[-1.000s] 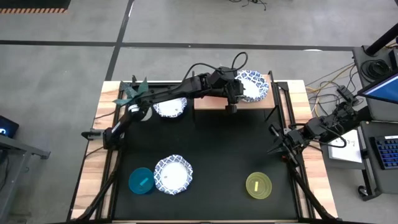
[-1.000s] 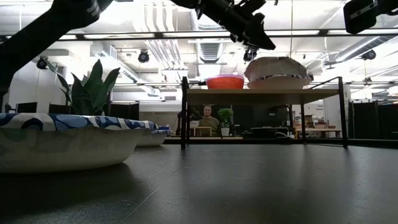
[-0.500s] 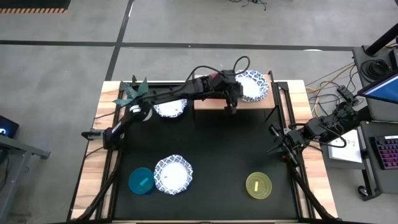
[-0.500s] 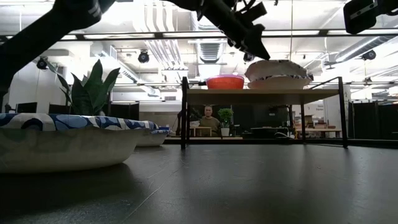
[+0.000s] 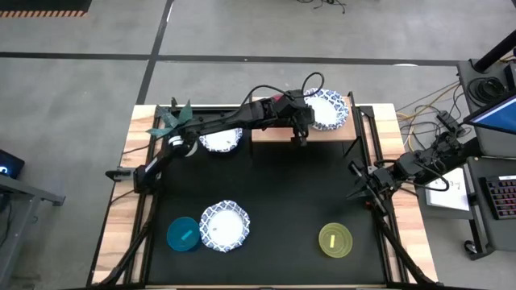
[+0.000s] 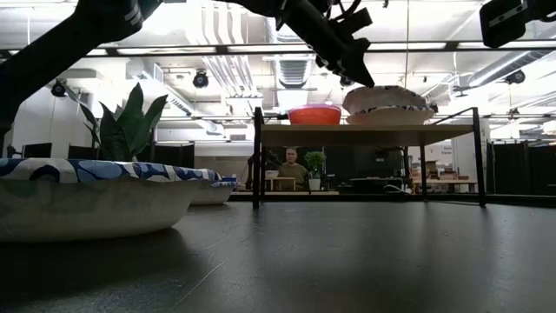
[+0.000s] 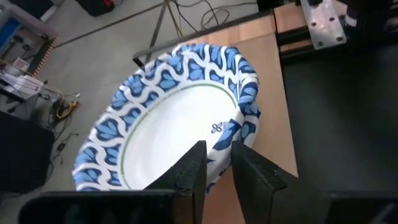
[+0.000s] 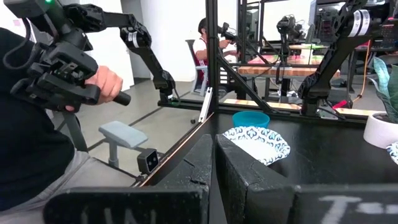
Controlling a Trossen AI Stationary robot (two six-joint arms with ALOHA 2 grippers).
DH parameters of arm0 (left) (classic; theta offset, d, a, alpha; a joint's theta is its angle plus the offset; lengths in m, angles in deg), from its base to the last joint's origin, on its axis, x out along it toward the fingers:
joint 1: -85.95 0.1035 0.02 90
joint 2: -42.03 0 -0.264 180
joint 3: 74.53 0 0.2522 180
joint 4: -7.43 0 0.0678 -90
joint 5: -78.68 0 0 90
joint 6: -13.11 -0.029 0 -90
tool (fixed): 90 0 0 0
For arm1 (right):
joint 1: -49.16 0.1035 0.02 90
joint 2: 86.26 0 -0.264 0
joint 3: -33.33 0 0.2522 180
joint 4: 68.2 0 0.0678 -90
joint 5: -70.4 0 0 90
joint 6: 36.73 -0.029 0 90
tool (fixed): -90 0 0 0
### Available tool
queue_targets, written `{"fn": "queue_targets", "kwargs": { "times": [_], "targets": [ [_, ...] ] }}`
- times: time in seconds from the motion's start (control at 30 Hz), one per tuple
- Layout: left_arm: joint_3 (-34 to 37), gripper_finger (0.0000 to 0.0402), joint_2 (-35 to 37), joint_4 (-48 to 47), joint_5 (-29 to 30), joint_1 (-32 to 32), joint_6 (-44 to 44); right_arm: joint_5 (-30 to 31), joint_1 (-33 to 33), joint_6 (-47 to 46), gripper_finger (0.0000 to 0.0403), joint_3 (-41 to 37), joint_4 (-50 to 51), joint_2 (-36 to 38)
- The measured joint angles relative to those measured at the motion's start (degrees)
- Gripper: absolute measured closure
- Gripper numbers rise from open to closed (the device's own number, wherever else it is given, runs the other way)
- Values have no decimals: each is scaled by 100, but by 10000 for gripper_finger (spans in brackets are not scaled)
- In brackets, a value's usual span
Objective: Place and stack bowls onto a shelf
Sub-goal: Stack the white paper plate on top of the white paper plate on the shelf
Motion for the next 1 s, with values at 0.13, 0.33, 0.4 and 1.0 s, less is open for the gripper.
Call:
{"fn": "queue_targets", "kwargs": {
  "times": [0.13, 0.33, 0.4, 1.0],
  "targets": [
    [0, 345, -32, -77, 4, -23, 4, -1, -1, 3, 394, 0, 0, 0],
    [-2, 345, 127, 101, 1, -57, -35, -1, 0, 2, 394, 0, 0, 0],
    [-13, 345, 175, 159, 54, -12, -40, 1, -2, 6, 394, 0, 0, 0],
    [53, 345, 59, -278, 710, 136, 264, -1, -1, 39, 394, 0, 0, 0]
  ]
}}
